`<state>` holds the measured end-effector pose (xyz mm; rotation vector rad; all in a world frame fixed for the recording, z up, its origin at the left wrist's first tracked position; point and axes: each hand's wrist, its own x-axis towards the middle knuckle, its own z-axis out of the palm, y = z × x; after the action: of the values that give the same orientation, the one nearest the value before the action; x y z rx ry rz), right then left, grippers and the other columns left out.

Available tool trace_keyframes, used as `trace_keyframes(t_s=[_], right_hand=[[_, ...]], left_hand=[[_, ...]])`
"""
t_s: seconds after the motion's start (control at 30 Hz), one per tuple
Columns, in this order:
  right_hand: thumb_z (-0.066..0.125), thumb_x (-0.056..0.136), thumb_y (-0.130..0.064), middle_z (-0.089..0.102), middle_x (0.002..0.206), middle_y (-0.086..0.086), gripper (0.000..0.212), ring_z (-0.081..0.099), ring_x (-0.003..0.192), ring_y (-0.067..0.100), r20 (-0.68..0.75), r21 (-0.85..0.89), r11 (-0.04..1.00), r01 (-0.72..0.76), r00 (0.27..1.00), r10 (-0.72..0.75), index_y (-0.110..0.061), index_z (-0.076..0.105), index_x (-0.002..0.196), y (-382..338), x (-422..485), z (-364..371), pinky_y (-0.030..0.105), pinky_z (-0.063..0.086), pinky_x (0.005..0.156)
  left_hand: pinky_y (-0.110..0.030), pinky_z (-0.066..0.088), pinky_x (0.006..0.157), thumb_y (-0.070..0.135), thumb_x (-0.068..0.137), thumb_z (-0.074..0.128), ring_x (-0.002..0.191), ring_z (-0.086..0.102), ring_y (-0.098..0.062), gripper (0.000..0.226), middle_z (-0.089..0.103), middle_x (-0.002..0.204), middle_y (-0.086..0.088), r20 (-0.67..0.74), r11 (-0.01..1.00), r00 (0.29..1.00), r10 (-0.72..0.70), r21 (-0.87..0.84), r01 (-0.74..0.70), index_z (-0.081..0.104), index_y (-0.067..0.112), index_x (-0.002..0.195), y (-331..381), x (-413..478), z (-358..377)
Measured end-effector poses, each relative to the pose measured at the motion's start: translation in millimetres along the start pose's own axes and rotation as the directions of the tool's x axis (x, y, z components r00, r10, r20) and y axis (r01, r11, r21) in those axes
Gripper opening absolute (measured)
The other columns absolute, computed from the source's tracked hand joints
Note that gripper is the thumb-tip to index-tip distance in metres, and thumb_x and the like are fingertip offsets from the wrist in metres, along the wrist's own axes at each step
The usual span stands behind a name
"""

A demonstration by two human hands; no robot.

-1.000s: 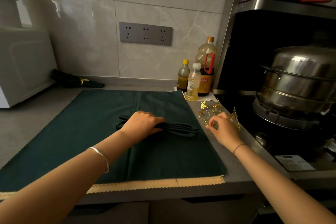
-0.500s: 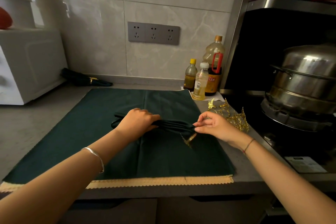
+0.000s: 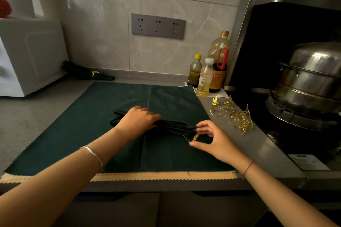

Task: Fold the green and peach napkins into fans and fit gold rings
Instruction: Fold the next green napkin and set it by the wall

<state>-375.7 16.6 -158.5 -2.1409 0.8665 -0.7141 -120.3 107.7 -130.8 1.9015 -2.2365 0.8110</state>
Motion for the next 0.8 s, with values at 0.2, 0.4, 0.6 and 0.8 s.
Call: trace_keyframes(t_s=[0.2,0.4,0.6,0.8], right_hand=[[0.074,0.079,-0.025,0.065,0.104,-0.014,0.039,0.058,0.100,-0.006,-0.051,-0.012,1.000,0.001,0.999,-0.002,-0.021,0.051,0.111,-2,1,7,0.002,0.040,0.077],[0.063,0.086,-0.032,0.071,0.095,-0.003,0.024,0.065,0.094,0.008,0.067,0.196,0.977,-0.089,0.995,0.077,-0.025,0.056,0.108,-12,8,-6,0.018,0.048,0.083],[0.049,0.090,-0.042,0.067,0.103,0.002,0.033,0.068,0.090,0.017,0.201,0.233,0.965,-0.122,0.977,0.075,-0.018,0.058,0.111,-32,18,-8,0.028,0.052,0.082],[0.055,0.082,-0.052,0.064,0.110,-0.010,0.041,0.059,0.107,0.007,0.140,0.022,0.999,-0.031,0.990,0.028,-0.024,0.059,0.111,-40,21,-3,0.025,0.045,0.094]], left_hand=[[-0.032,0.051,0.065,0.033,0.083,0.070,0.079,0.068,-0.023,0.025,0.071,0.082,0.000,-0.065,1.000,0.998,0.003,-0.005,-0.003,0.068,0.020,0.104,-3,-9,-1],[-0.029,0.056,0.055,0.029,0.064,0.087,0.065,0.067,-0.018,0.039,0.070,0.074,0.004,-0.153,0.993,0.982,0.109,-0.021,-0.114,0.072,0.021,0.099,-7,-16,-1],[-0.028,0.056,0.058,0.026,0.068,0.083,0.069,0.068,-0.018,0.037,0.072,0.081,0.003,-0.253,0.984,0.957,0.139,-0.069,-0.161,0.072,0.019,0.103,2,-10,-14],[-0.033,0.052,0.079,0.037,0.094,0.053,0.094,0.066,-0.022,0.031,0.069,0.101,0.001,-0.004,0.994,0.999,0.037,-0.102,-0.037,0.059,0.023,0.121,21,1,-32]])
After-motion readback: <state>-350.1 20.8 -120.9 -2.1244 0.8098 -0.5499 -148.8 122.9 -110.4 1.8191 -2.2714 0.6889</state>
